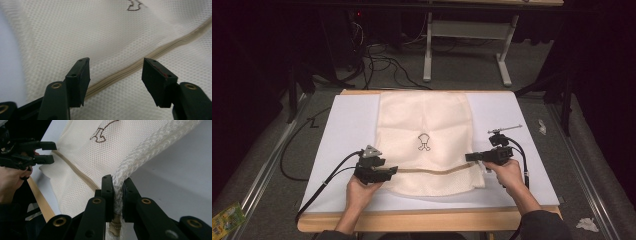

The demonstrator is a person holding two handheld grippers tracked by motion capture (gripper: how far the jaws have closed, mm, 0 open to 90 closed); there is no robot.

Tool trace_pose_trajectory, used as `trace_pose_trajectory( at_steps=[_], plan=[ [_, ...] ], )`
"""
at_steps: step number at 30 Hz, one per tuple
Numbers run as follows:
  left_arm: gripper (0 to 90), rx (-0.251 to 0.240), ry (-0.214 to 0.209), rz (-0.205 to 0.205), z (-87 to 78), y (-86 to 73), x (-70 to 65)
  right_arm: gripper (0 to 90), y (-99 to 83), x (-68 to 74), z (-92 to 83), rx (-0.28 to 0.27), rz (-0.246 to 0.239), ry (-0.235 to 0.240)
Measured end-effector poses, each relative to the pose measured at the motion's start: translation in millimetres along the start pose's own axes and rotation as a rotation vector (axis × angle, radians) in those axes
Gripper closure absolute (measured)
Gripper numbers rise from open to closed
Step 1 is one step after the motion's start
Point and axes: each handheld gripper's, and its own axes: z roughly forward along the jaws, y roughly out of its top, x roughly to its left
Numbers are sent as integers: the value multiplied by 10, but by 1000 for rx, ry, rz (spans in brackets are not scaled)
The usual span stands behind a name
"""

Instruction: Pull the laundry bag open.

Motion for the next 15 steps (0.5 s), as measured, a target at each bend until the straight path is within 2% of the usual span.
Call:
trace_pose_trajectory(
  at_steps=[5,10,12,15],
  plan=[
    [426,32,-57,-42,120,98,-65,840,30,46,13,12,-14,-27],
    [424,40,-86,-14,195,161,-196,840,42,70,25,7,-20,-30],
    [426,47,-85,1,234,189,-237,840,58,73,41,12,-26,-36],
    [429,52,-114,-8,282,221,-263,840,77,82,50,13,-27,-38]
  ],
)
